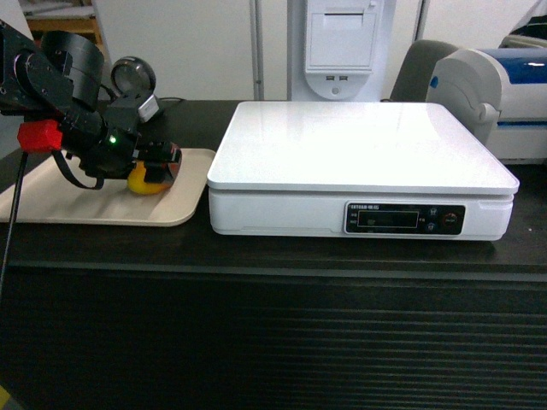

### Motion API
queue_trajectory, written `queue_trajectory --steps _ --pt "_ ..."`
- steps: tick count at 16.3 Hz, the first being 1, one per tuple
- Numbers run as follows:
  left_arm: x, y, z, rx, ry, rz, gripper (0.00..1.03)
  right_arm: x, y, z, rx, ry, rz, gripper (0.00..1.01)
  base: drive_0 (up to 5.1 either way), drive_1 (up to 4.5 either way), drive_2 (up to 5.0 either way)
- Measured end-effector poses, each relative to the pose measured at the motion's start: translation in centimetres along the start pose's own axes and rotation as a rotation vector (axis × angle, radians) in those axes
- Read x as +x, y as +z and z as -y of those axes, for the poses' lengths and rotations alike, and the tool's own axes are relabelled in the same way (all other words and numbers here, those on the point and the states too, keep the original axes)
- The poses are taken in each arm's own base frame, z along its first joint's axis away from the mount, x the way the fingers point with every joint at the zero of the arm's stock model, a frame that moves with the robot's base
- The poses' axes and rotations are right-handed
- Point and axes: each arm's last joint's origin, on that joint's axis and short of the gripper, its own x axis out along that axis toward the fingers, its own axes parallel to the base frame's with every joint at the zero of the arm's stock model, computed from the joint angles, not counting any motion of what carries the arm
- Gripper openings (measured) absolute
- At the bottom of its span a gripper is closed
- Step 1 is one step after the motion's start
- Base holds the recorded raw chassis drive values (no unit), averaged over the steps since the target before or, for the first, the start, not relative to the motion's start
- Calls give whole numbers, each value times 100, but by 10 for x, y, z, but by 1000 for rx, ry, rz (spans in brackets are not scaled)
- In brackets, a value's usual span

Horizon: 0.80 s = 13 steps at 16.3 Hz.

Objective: Place dark red mango on scale at checkout

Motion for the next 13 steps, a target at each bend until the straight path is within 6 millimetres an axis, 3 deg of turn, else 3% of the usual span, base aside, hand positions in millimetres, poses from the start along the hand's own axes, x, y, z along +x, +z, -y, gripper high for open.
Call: queue_trajectory --steps 4,5,10,13 --pt "-21 -6 6 6 14 25 58 0 0 0 0 0 0 98 0 0 0" --pt "-36 -2 10 16 20 58 58 0 0 0 0 0 0 98 0 0 0" --pt "-59 9 21 37 16 116 58 0 0 0 0 0 0 98 0 0 0" --pt "-105 34 55 92 -17 241 58 0 0 0 0 0 0 98 0 0 0"
